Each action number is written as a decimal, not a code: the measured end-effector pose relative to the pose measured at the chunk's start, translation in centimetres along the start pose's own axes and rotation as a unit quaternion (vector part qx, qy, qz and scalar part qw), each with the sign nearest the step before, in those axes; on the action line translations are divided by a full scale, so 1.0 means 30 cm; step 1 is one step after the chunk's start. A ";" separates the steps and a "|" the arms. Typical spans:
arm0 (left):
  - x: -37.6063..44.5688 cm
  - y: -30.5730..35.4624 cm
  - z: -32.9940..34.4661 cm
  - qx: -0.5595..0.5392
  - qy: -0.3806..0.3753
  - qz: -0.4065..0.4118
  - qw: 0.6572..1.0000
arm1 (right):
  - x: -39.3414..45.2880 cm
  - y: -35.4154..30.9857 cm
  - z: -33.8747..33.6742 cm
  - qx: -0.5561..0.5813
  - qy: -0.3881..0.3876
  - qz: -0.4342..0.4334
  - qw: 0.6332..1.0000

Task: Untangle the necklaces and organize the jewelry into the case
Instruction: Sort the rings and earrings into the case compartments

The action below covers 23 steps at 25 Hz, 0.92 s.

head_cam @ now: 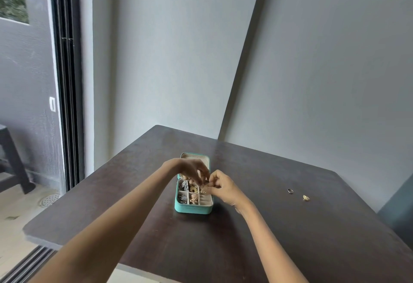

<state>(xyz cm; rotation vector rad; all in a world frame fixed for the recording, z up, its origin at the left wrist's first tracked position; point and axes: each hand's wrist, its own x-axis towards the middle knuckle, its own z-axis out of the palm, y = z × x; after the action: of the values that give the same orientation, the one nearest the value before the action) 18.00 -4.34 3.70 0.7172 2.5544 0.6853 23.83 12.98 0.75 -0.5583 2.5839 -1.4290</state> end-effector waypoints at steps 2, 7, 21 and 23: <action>-0.003 0.001 0.001 -0.005 0.000 0.001 1.000 | -0.006 0.000 0.009 0.038 -0.008 0.025 0.999; -0.003 -0.001 0.000 0.011 0.002 0.004 1.000 | -0.005 -0.009 0.003 0.030 -0.020 0.061 0.997; 0.000 -0.007 0.011 0.009 0.024 0.015 1.000 | -0.011 -0.010 -0.010 -0.046 0.018 0.057 0.997; 0.002 -0.004 0.013 0.019 0.029 0.014 0.999 | -0.011 -0.006 0.001 -0.029 0.023 0.061 0.997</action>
<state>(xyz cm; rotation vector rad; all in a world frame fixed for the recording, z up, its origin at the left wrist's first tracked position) 18.10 -4.28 3.31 0.7574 2.6213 0.6789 24.21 13.00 0.87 -0.3719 2.6523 -1.3468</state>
